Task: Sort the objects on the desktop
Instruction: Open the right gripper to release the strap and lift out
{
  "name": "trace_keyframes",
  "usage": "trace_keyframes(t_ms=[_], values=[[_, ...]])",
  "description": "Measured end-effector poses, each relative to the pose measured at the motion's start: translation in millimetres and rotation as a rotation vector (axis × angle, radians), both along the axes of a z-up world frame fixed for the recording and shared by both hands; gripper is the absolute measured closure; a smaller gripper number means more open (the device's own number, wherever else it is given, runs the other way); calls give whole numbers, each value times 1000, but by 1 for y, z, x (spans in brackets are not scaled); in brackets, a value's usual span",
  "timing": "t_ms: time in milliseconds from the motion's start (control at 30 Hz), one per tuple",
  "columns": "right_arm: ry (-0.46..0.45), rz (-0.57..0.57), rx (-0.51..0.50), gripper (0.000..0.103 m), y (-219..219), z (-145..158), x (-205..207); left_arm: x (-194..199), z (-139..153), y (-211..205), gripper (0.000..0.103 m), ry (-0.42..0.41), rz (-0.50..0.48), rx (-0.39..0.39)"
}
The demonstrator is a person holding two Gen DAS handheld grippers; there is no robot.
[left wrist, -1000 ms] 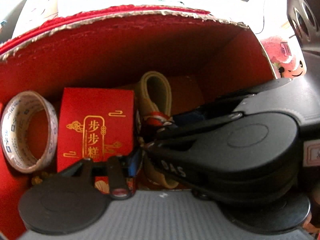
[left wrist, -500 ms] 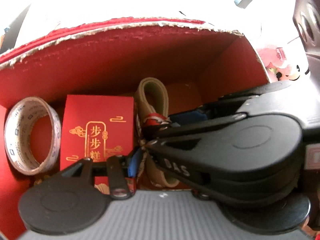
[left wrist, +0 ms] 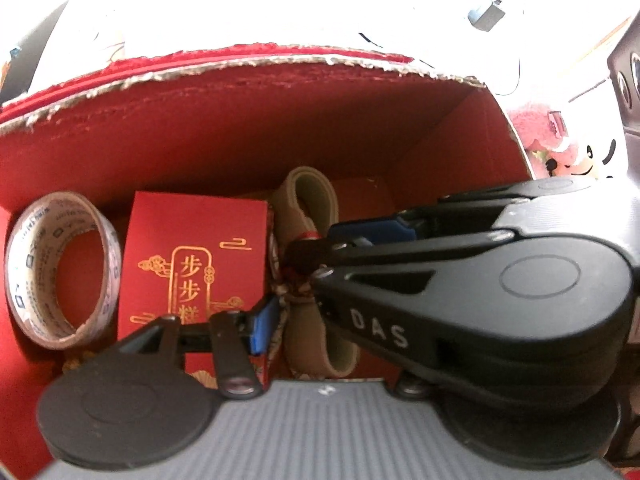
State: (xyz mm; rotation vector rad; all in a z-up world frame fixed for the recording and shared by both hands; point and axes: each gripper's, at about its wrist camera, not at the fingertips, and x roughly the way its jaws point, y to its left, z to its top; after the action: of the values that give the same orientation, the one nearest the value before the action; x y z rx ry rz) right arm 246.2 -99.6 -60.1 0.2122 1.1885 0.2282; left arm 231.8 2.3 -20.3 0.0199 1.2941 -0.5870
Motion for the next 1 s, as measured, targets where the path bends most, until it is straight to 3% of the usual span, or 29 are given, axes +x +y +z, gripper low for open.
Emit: trace_keyframes(t_ms=[233,733,1000], values=[[-37,-10,48,77,-2,2,-1,-8,-4,11,44,-9,-7,5],[-104,-49,50,77,-4,7,-3,-8,-12,-11,42,-13,1,20],[-212,-120,121,80,-18,14,-12,-6,-14,-13,38,-32,14,-15]])
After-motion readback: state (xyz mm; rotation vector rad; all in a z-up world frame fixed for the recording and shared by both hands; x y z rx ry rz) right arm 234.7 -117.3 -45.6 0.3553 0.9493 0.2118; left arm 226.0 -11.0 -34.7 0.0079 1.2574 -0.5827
